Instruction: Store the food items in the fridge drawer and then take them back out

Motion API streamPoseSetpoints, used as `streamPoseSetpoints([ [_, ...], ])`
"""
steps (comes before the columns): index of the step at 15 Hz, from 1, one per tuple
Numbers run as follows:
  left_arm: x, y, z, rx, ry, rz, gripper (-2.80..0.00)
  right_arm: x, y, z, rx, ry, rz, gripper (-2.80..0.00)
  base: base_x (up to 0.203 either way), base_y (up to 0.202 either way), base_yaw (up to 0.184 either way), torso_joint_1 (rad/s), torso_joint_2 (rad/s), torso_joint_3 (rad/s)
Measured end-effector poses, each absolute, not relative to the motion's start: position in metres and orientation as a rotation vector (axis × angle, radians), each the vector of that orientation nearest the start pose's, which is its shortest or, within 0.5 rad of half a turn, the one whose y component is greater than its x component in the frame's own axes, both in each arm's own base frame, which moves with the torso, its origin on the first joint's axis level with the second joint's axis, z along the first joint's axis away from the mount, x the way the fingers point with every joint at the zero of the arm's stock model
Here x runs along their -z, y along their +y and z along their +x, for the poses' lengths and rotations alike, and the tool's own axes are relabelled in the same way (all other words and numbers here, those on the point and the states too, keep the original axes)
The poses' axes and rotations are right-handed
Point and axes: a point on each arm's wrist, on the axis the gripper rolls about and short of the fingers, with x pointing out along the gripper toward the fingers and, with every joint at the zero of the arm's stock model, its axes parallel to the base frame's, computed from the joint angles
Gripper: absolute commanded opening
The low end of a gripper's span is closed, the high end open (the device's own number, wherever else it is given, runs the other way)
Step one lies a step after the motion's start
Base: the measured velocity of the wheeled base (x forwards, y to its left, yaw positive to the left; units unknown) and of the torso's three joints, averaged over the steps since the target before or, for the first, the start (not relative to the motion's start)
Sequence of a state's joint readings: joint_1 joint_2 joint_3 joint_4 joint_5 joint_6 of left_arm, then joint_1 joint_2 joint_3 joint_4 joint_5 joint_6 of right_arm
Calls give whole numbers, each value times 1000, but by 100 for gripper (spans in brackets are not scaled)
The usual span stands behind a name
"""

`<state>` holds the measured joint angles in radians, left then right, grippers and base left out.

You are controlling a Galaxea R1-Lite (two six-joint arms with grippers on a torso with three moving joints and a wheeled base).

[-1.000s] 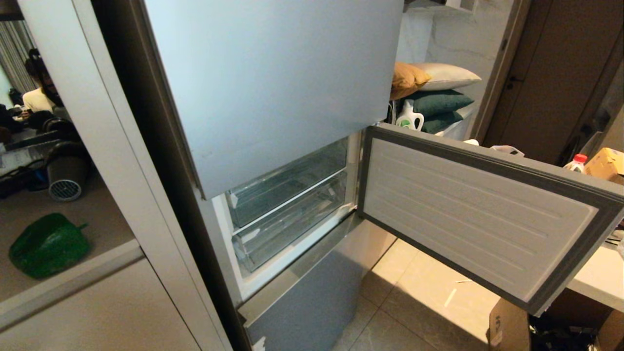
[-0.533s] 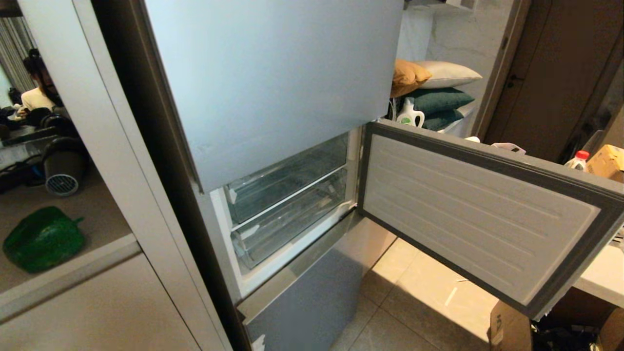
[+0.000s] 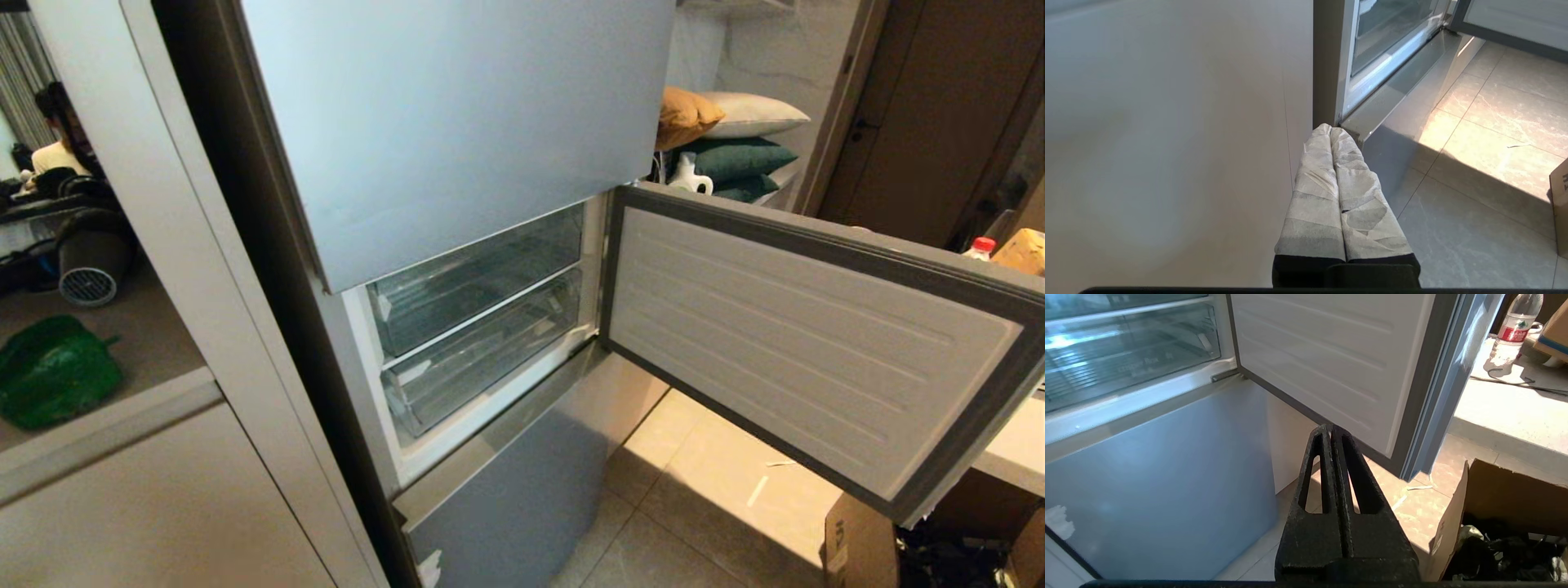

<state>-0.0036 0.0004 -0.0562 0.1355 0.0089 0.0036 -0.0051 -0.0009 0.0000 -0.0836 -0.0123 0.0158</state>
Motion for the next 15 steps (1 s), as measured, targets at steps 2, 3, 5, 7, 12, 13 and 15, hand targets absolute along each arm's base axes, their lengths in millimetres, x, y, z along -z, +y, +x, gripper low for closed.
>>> streamPoseSetpoints([
  [2,-77,0,-28,-5,80,4,-280,-84,0,-23,17,-85,16,-280,0,0,0,-145,333,181],
  [3,-77,0,-28,-5,80,4,-280,-84,0,-23,17,-84,17,-280,0,0,0,-139,324,178],
  [5,-77,0,-28,-5,80,4,-280,-84,0,-23,17,-85,17,-280,0,0,0,-145,333,189],
  [7,-77,0,-28,-5,80,4,-280,-84,0,-23,16,-84,16,-280,0,0,0,-151,343,191],
  [12,-77,0,-28,-5,80,3,-280,-84,0,-23,17,-85,16,-280,0,0,0,-157,368,212],
  [13,-77,0,-28,-5,80,4,-280,-84,0,-23,17,-85,16,-280,0,0,0,-206,481,280],
  [15,-77,0,-28,-5,80,3,-280,-84,0,-23,17,-84,15,-280,0,0,0,-228,534,313],
])
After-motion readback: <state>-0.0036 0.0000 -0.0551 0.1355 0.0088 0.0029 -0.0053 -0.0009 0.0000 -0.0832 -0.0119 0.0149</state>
